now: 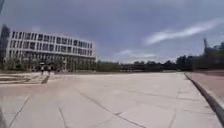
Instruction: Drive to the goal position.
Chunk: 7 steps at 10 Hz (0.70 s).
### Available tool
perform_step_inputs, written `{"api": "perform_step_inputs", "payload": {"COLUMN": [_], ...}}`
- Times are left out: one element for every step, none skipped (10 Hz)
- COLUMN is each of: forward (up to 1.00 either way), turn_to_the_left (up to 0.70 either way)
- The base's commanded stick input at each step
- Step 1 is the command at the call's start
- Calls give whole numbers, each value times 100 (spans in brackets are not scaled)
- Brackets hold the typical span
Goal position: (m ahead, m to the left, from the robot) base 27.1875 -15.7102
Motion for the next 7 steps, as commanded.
{"api": "perform_step_inputs", "payload": {"forward": [100,100,100,100,100,100,100], "turn_to_the_left": [-36,-35,-35,-34,-33,-33,-36]}}
